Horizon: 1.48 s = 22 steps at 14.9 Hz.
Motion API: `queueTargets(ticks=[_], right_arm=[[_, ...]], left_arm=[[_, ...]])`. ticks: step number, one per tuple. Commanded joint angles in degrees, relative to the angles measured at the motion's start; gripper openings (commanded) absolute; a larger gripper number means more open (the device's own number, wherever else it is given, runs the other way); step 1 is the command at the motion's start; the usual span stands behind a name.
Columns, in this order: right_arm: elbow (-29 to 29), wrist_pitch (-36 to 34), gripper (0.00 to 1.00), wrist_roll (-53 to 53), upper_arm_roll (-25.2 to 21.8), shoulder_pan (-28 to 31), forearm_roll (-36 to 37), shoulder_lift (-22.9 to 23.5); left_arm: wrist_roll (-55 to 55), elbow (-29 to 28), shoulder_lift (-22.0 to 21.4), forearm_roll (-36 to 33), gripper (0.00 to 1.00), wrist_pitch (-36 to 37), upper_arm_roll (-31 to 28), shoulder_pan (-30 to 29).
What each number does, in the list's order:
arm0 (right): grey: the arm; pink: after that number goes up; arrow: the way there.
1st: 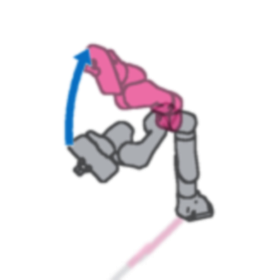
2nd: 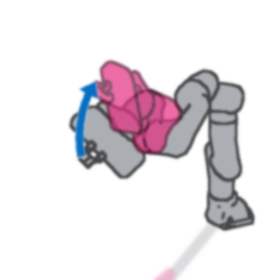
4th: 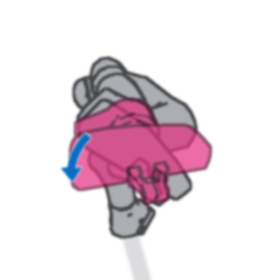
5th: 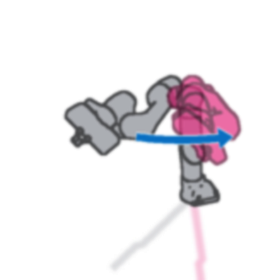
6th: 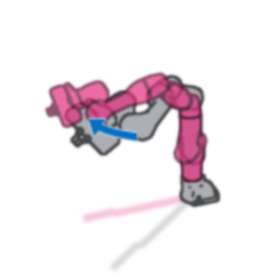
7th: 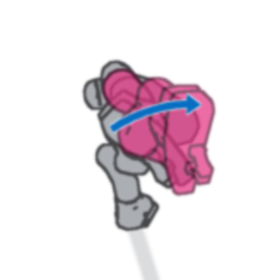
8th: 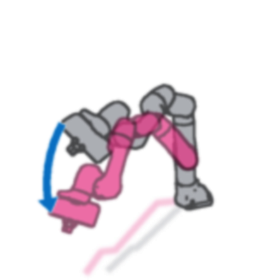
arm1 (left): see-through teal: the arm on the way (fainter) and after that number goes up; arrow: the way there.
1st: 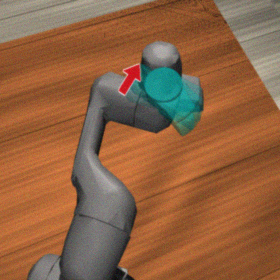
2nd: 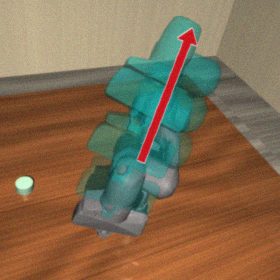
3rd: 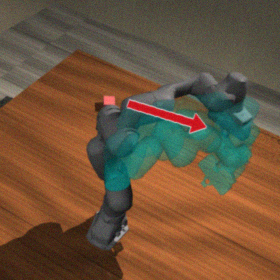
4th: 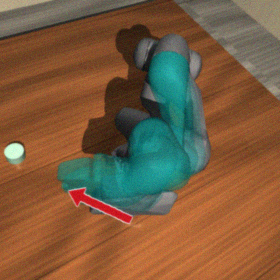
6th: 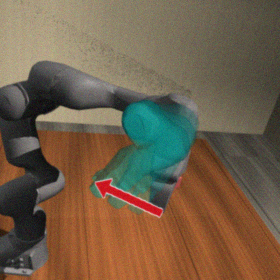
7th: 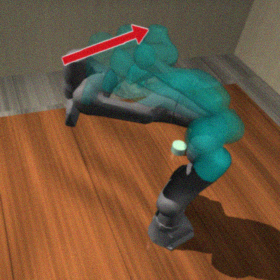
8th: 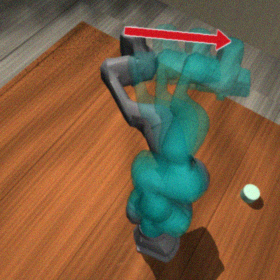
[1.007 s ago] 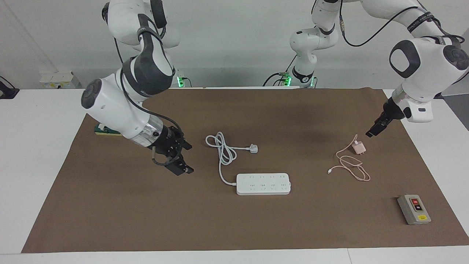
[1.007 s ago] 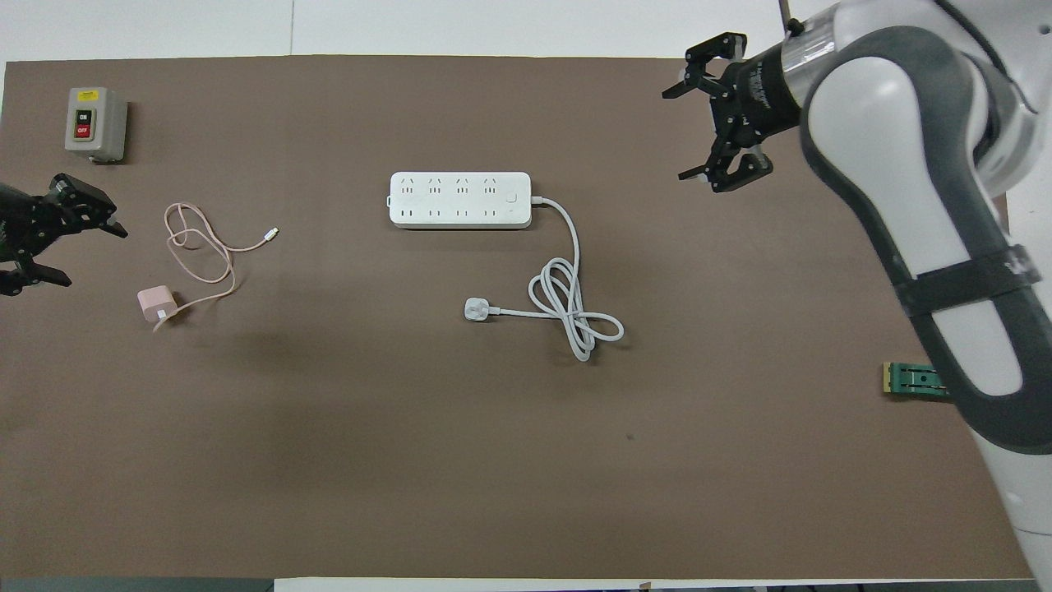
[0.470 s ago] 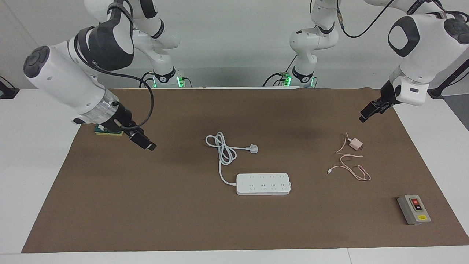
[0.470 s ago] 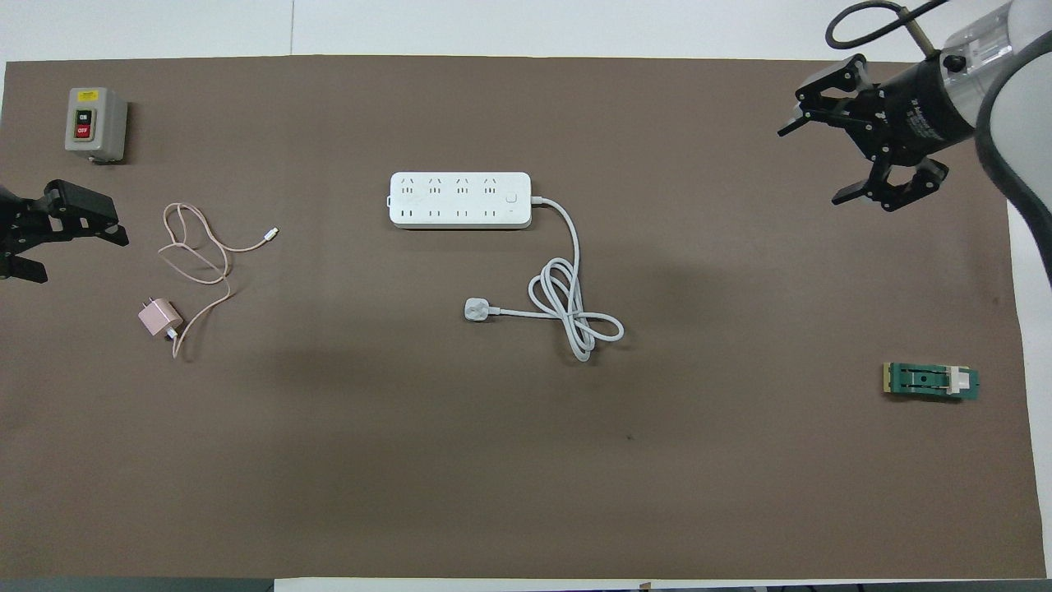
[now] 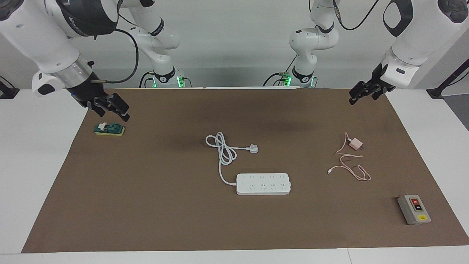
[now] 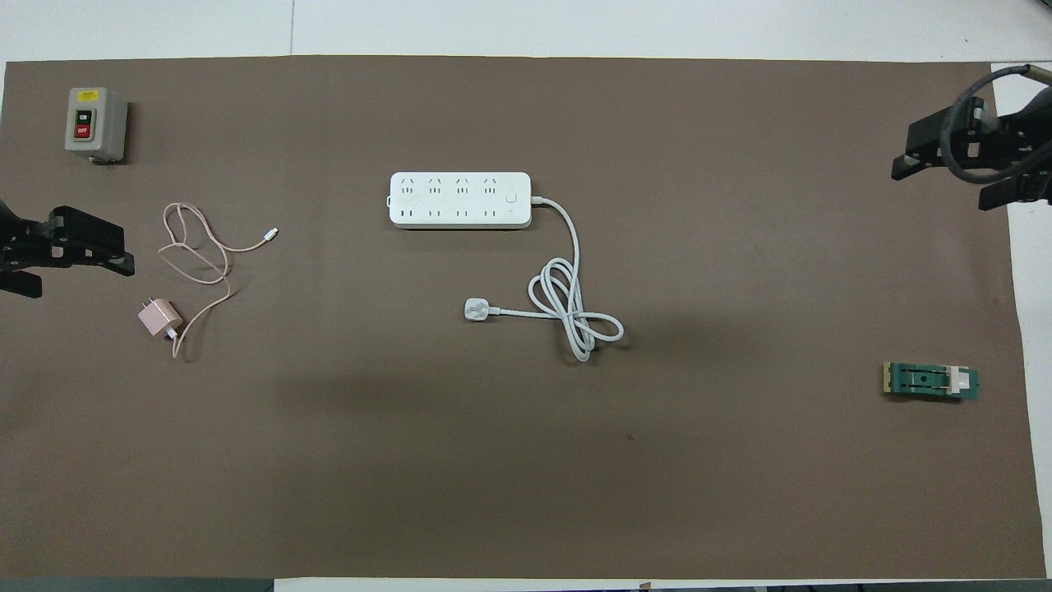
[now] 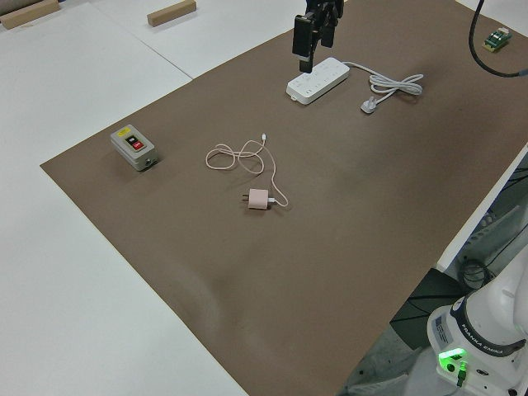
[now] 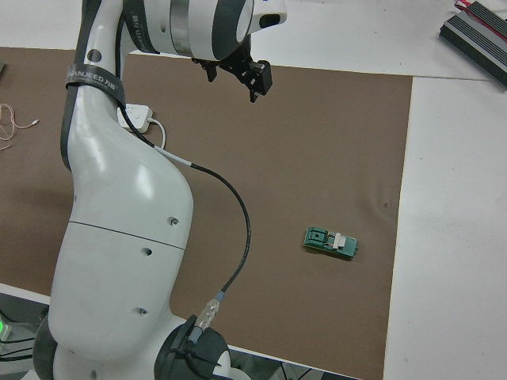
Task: Unplug charger and place it aside
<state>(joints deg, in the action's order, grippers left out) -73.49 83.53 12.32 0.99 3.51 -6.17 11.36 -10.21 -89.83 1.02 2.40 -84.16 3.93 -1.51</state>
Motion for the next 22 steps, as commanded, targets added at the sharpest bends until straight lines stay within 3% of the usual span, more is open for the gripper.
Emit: queueTargets(ticks=[1, 8, 11, 15, 22], right_arm=[[-3.58, -2.65, 1.00, -8.27, 0.50, 0.09, 3.96, -5.37], [-15.87, -3.29, 1.00, -15.22, 0.24, -0.70, 7.30, -13.99], [-19.74, 2.15, 1.00, -17.42, -0.90, -0.79, 7.40, -15.31], [-18.62, 2.61, 1.00, -16.63, -3.89, -3.95, 6.70, -14.71], [-17.83, -0.30, 1.00, -16.37, -3.81, -3.87, 7.22, -14.62]], left_arm=[[3.43, 1.68, 0.82, -0.30, 1.00, 1.19, -0.94, 0.54], [8.09, 0.63, -1.72, -0.12, 1.00, 0.48, -0.85, 1.59], [8.09, 0.45, -2.25, -0.29, 1.00, 0.75, -0.85, 1.95], [8.18, -0.08, -2.43, -0.38, 1.00, 0.92, -0.59, 2.03], [8.27, -1.22, -2.52, -0.29, 1.00, -2.15, -0.59, 2.03]])
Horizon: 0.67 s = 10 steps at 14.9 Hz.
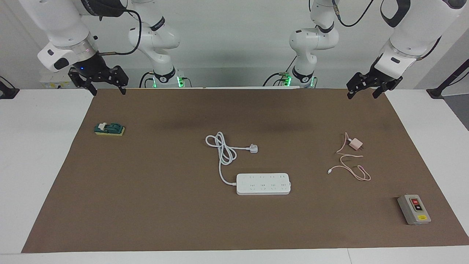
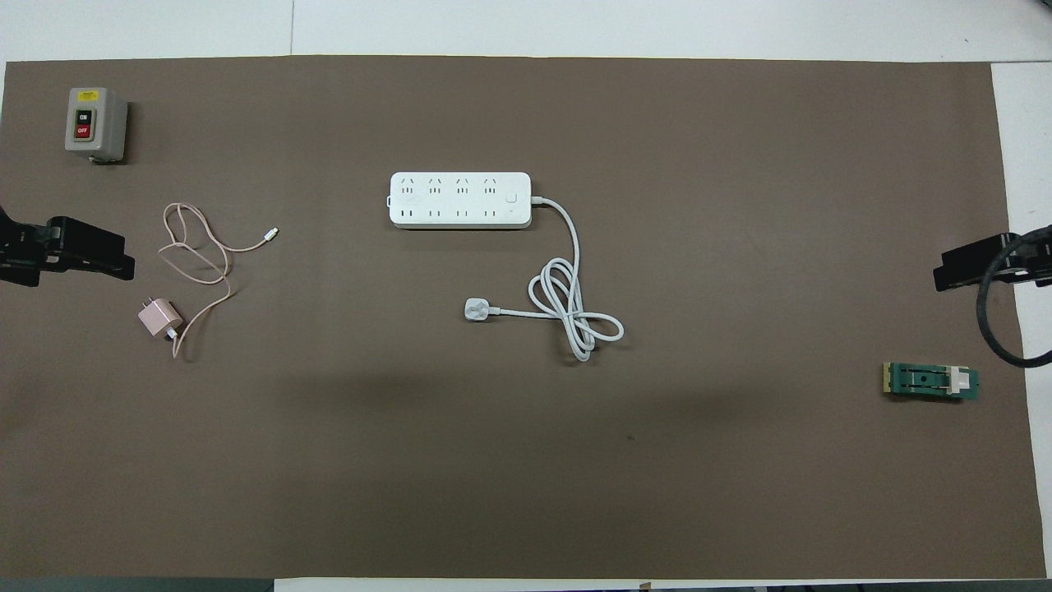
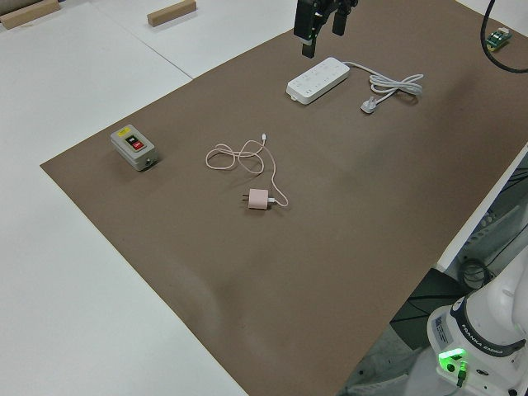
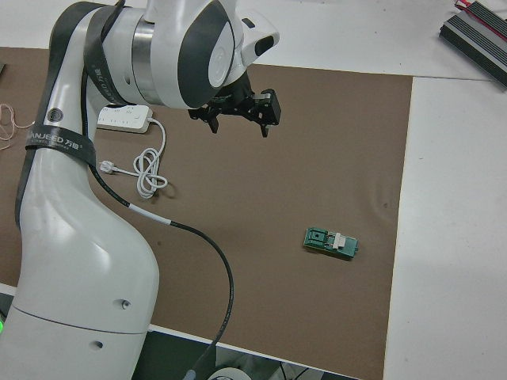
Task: Unplug charger and place it aside
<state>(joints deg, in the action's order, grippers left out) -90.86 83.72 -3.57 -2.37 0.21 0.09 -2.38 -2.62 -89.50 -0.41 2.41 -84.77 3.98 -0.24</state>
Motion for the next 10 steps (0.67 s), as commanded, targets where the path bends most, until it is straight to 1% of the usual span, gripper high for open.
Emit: queueTargets(ticks=[1, 6, 10], right_arm=[[-0.46, -0.14, 1.00, -0.39, -0.53, -0.56, 1.14, -0.87], [-0.98, 0.21, 1.00, -0.47, -0.44, -0.47, 1.14, -1.13], [-1.51, 1.79, 1.00, -0.39, -0.44, -0.12, 1.06, -1.31]], left_arm=[[0.69, -1.55, -1.09, -0.30, 1.00, -1.71, -0.72, 0.77], [0.60, -2.08, -1.09, -0.30, 1.00, -1.89, -0.73, 1.12], [0.60, -2.17, -1.17, -0.30, 1.00, -2.24, -0.73, 1.12]])
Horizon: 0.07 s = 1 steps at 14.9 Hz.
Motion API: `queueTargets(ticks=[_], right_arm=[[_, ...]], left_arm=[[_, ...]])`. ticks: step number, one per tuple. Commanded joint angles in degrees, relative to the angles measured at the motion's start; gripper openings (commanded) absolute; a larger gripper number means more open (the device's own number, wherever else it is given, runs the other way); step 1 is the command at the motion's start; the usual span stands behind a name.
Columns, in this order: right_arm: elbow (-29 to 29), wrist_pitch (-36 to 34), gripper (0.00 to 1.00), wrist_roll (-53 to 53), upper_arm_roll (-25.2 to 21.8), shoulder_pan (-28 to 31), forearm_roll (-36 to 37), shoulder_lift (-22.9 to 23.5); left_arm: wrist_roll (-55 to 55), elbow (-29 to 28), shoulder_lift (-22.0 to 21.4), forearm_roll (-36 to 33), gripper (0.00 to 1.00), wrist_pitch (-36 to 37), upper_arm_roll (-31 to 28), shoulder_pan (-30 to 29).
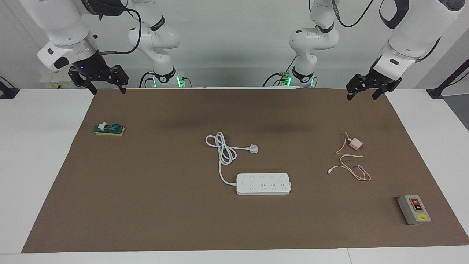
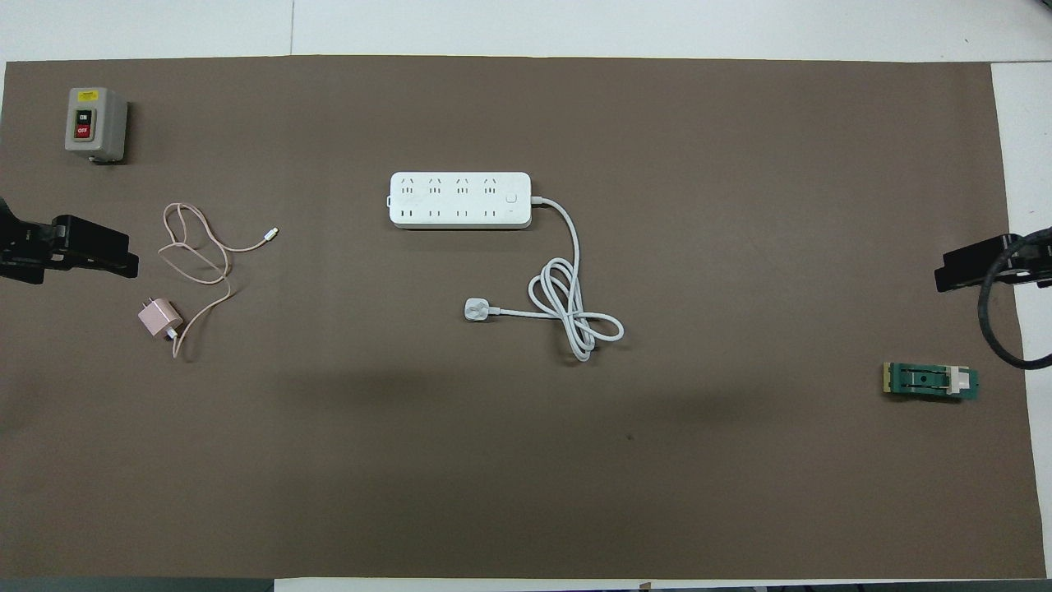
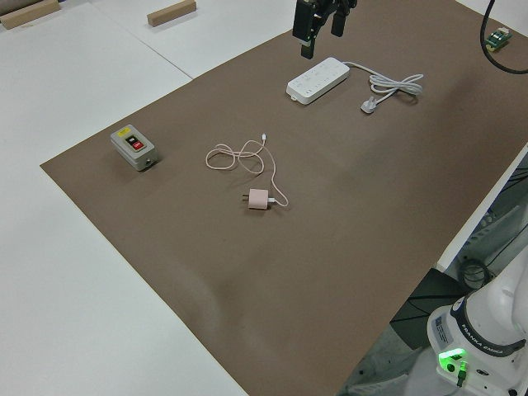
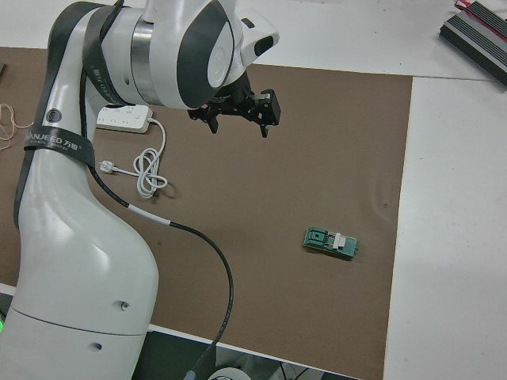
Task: Unplug charger and place it aside
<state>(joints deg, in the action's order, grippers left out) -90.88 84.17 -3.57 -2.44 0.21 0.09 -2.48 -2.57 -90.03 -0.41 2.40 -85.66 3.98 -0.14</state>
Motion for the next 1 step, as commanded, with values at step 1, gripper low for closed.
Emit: queueTargets(ticks=[1], right_arm=[[-1.49, 1.35, 1.00, -0.38, -0.37, -0.12, 1.14, -1.21]], left_arm=[[0.55, -1.64, -1.17, -0.30, 1.00, -1.27, -0.73, 1.02]])
